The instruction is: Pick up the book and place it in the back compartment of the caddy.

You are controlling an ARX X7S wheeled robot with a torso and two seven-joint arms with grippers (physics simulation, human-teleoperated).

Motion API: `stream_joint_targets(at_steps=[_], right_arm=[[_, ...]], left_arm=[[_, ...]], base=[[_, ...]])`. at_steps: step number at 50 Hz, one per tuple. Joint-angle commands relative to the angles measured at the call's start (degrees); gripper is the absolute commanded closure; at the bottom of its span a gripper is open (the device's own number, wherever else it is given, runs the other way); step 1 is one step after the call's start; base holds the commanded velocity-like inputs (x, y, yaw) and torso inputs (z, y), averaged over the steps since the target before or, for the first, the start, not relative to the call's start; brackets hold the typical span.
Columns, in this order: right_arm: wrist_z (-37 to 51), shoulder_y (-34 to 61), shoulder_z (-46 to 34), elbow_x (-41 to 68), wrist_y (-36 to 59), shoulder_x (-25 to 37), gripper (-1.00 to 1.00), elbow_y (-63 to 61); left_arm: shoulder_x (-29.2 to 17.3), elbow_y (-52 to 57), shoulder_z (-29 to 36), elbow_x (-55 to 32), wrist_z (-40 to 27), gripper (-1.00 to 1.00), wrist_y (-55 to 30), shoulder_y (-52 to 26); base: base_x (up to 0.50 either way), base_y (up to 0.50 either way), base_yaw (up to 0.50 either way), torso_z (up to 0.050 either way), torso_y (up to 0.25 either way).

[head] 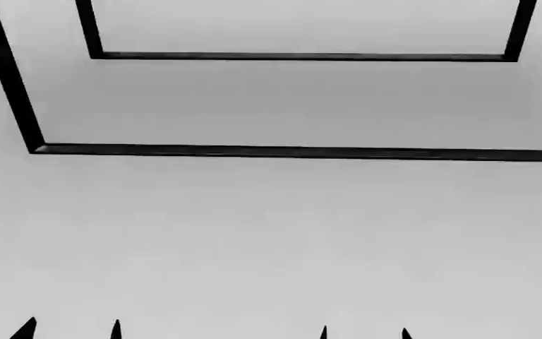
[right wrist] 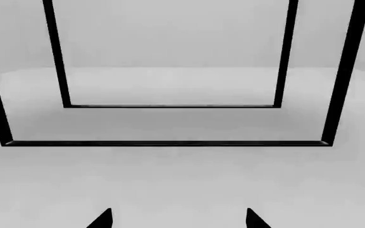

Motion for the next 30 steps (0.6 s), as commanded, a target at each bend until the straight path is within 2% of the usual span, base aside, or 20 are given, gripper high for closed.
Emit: stream_joint_targets(at_steps=[1, 2, 10, 11, 17, 18, 22, 23, 30], right_arm=[[0.72, 0.00, 0.00, 0.54, 0.00, 0.54, -1.00, 0.00], [0.72, -0.08, -0.78, 0.56, 0.23, 0.53, -1.00, -0.41], [2.28, 0.09, -2.64, 2.56, -0.67, 2.23, -1.00, 0.40], [2.36, 0.04, -2.58, 3.22, 0.02, 2.27, -1.00, -0.12], [3.34, -0.41, -2.74, 4.20, 0.50, 3.16, -1.00, -1.49], [3.34, -0.41, -3.27, 4.24, 2.79, 3.41, -1.00, -5.11], [3.65, -0.49, -3.63, 4.79, 3.16, 3.80, -1.00, -5.89], [3.67, -0.49, -3.71, 4.94, 3.16, 3.90, -1.00, -6.00], [4.12, -0.30, -4.90, 5.28, 6.33, 4.82, -1.00, -10.43]], left_arm=[[-8.62, 0.00, 13.79, -11.50, -13.26, -1.00, 0.00, -1.46], [-11.44, -1.05, 13.85, -11.24, -13.43, -1.00, 2.30, -1.51], [-11.88, -0.19, 14.42, -10.42, -14.18, -1.00, 1.45, -1.37], [-11.70, -0.98, 13.26, -8.90, -15.74, -1.00, 7.19, 0.04], [-11.72, -1.46, 13.48, -9.21, -15.64, -1.00, 6.87, -0.79], [-12.14, 1.00, 14.23, -8.08, -16.09, -1.00, 5.33, -0.40], [-12.49, 2.09, 14.83, -5.12, -17.73, -1.00, 5.89, 0.01], [-12.66, 2.56, 14.81, -7.55, -16.04, -1.00, 5.70, 0.16], [-13.07, 4.76, 14.58, -6.39, -17.64, -1.00, 4.11, -0.15]], base=[[0.00, 0.00, 0.00, 0.000, 0.000], [0.00, 0.00, 0.00, 0.000, 0.000], [0.00, 0.00, 0.00, 0.000, 0.000], [0.00, 0.00, 0.00, 0.050, 0.000], [0.00, 0.00, 0.00, 0.050, 0.000], [0.00, 0.00, 0.00, 0.050, 0.000], [0.00, 0.00, 0.00, 0.050, 0.000], [0.00, 0.00, 0.00, 0.050, 0.000], [0.00, 0.00, 0.00, 0.050, 0.000]])
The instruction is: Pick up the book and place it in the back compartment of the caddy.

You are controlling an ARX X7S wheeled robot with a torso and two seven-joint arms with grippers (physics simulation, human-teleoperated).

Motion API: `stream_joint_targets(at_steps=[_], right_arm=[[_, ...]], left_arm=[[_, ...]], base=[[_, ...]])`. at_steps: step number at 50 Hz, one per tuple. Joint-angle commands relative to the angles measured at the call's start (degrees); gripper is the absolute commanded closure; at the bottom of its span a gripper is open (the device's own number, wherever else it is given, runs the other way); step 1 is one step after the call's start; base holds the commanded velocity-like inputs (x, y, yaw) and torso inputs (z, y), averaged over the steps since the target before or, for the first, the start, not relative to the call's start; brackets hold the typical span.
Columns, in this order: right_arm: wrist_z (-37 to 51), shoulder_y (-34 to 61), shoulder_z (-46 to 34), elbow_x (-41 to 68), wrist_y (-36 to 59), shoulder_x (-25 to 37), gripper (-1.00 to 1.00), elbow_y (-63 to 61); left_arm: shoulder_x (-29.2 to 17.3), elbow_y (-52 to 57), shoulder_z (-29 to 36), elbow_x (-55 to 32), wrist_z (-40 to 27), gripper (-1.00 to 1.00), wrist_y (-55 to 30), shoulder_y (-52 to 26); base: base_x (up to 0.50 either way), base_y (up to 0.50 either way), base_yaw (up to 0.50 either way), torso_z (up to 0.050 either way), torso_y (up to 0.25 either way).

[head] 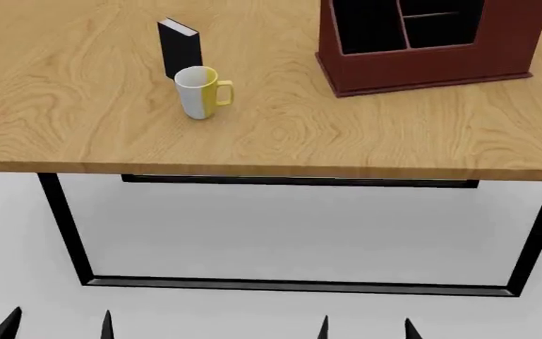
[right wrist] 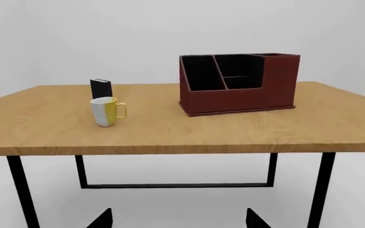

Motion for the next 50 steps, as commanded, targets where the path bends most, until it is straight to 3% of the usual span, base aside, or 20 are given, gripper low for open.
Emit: stream_joint_targets(at_steps=[1, 5, 12, 27, 32, 50], right_arm=[[0.94, 0.19, -1.70, 1.05, 4.54, 1.54, -1.00, -6.43], [1.96, 3.84, -1.01, 1.46, 13.80, 3.32, -1.00, -16.92], [2.25, 8.56, -0.65, 2.61, 23.78, 5.18, -1.00, -23.90], [2.34, 13.62, 1.93, 5.00, 31.42, 7.86, -1.00, -29.49], [2.02, 13.94, 1.23, 4.27, 30.80, 9.06, -1.00, -28.95], [4.19, 14.24, 2.82, 5.99, 38.48, 10.23, -1.00, -40.06]], left_arm=[[-1.36, 3.15, 0.61, 0.19, -2.11, -1.00, -1.17, -0.08], [-2.29, 10.04, -0.17, -2.62, -1.92, -1.00, -10.25, -4.20], [-3.01, 15.27, -1.14, -4.96, -2.23, -1.00, -17.53, -9.26], [-4.27, 19.92, -1.74, -7.06, -3.24, -1.00, -27.44, -16.23], [-4.47, 19.93, -1.28, -3.80, -5.49, -1.00, -25.89, -16.41], [-6.13, 27.92, -5.59, -9.11, -5.71, -1.00, -28.47, -15.89]], base=[[0.00, 0.00, 0.00, 0.050, 0.000], [0.00, 0.00, 0.00, 0.050, 0.000], [0.00, 0.00, 0.00, 0.050, 0.000], [0.00, 0.00, 0.00, 0.050, 0.000], [0.04, -0.01, 0.00, 0.000, 0.000], [0.48, -0.17, 0.00, 0.000, 0.000]])
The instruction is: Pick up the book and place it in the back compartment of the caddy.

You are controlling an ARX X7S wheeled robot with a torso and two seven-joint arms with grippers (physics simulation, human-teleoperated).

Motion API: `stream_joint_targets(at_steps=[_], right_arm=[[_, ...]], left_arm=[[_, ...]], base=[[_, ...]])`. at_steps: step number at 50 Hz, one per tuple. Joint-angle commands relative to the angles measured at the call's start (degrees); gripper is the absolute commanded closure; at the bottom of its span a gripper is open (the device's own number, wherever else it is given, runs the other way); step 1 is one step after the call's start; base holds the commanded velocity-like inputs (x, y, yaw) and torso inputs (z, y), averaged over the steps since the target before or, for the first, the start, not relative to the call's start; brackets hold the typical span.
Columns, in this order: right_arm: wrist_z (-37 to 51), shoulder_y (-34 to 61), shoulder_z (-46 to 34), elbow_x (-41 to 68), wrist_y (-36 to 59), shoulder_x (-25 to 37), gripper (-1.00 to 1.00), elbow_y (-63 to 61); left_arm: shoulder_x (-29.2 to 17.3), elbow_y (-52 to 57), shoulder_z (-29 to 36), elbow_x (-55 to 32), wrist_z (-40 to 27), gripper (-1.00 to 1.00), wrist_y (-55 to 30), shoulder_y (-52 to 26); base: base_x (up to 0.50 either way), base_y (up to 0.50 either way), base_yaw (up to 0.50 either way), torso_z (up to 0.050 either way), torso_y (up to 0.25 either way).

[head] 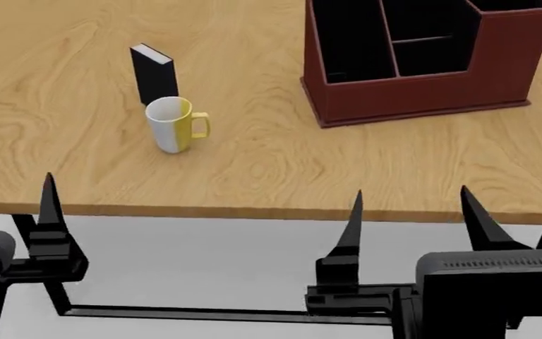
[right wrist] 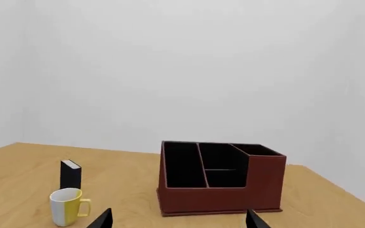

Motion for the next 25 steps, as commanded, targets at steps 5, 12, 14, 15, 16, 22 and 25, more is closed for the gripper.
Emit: stream_joint_targets(at_steps=[5, 12, 14, 15, 16, 22, 25], right_arm=[[1.97, 0.38, 1.94, 0.99, 7.05, 1.75, -1.00, -10.60], [2.64, 0.05, 3.00, 1.35, 8.55, 2.29, -1.00, -13.66], [2.86, 0.07, 3.02, 1.32, 9.00, 2.45, -1.00, -14.37], [2.91, 0.05, 3.13, 1.42, 9.14, 2.46, -1.00, -14.66], [2.96, 0.00, 3.34, 1.53, 9.18, 2.45, -1.00, -14.90], [3.11, -0.34, 3.76, 1.96, 9.45, 2.74, -1.00, -16.40], [3.11, -0.29, 3.37, 1.93, 9.59, 3.08, -1.00, -16.87]], left_arm=[[-1.63, 6.90, -1.18, -0.99, -1.60, -1.00, -3.39, -0.06], [-1.98, 7.33, -1.15, -1.00, -1.89, -1.00, -4.03, -0.19], [-2.15, 8.06, -1.10, -1.16, -2.00, -1.00, -4.64, -0.12], [-2.21, 8.52, -1.10, -1.29, -2.04, -1.00, -4.86, -0.04], [-2.29, 8.81, -1.04, -1.35, -2.06, -1.00, -5.13, -0.08], [-2.47, 9.38, -1.09, -1.83, -2.02, -1.00, -5.32, 0.12], [-2.59, 9.90, -1.03, -2.00, -2.05, -1.00, -5.58, 0.19]], base=[[0.48, -0.17, 0.00, 0.000, 0.000], [0.48, -0.17, 0.00, 0.000, 0.002], [0.48, -0.17, 0.00, 0.000, 0.000], [0.48, -0.17, 0.00, 0.000, 0.000], [0.48, -0.17, 0.00, 0.000, 0.000], [0.48, -0.17, 0.00, 0.000, 0.000], [0.48, -0.17, 0.00, 0.000, 0.003]])
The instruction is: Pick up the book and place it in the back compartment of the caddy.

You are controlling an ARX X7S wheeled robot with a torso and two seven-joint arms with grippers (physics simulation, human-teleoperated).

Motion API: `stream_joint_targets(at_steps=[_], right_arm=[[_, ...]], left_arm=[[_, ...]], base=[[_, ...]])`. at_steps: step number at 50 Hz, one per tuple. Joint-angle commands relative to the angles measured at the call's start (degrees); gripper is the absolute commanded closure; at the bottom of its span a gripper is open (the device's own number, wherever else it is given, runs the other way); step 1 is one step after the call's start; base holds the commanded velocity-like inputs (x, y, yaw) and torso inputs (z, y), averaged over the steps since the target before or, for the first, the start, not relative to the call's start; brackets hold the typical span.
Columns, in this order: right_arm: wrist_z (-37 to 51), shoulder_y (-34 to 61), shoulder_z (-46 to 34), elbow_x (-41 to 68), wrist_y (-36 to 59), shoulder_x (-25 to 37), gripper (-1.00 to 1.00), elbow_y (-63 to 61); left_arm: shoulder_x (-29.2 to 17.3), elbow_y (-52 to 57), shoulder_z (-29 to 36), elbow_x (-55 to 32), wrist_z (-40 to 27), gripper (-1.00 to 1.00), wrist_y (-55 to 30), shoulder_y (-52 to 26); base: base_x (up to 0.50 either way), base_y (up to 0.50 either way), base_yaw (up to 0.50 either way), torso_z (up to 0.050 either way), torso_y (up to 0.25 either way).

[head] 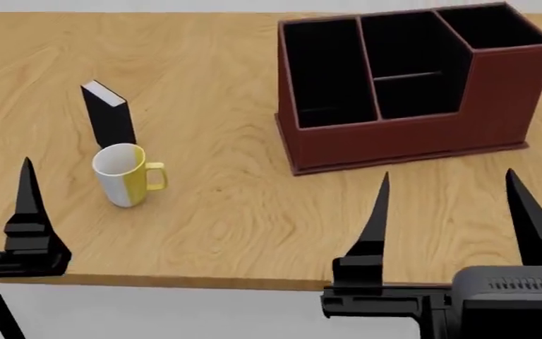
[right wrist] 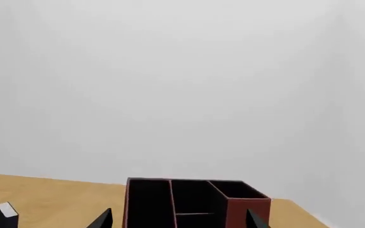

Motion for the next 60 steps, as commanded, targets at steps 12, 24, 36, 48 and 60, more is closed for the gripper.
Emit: stream_joint_targets(at_steps=[12, 24, 36, 48, 60], right_arm=[[0.74, -0.22, 0.33, 0.93, 1.32, 1.23, -1.00, -3.86], [1.57, 0.02, -2.07, -0.60, 1.68, 2.81, -1.00, -4.82], [2.87, 0.50, -3.91, -2.01, 2.07, 3.56, -1.00, -4.84], [4.60, 1.61, -4.67, -2.81, 5.19, 3.94, -1.00, -5.11], [6.80, 2.74, -6.34, -4.74, 8.51, 4.86, -1.00, -7.00]], left_arm=[[-0.68, 1.77, 0.18, -0.60, -0.59, -1.00, -1.20, 0.01], [-0.89, 1.75, 0.21, -0.78, -0.82, -1.00, -1.19, 0.08], [-1.10, 1.35, -0.17, -1.26, -0.87, -1.00, -0.95, -0.13], [-1.26, 1.38, 0.42, -0.84, -1.20, -1.00, -0.88, -0.21], [-1.54, 1.60, 0.37, -0.78, -1.53, -1.00, -0.65, -0.08]], base=[[0.48, -0.17, 0.00, 0.000, 0.001], [0.49, -0.15, 0.00, 0.000, 0.002], [0.50, -0.01, 0.00, 0.000, 0.001], [0.50, 0.00, 0.00, 0.000, 0.002], [0.09, 0.00, 0.19, 0.000, 0.001]])
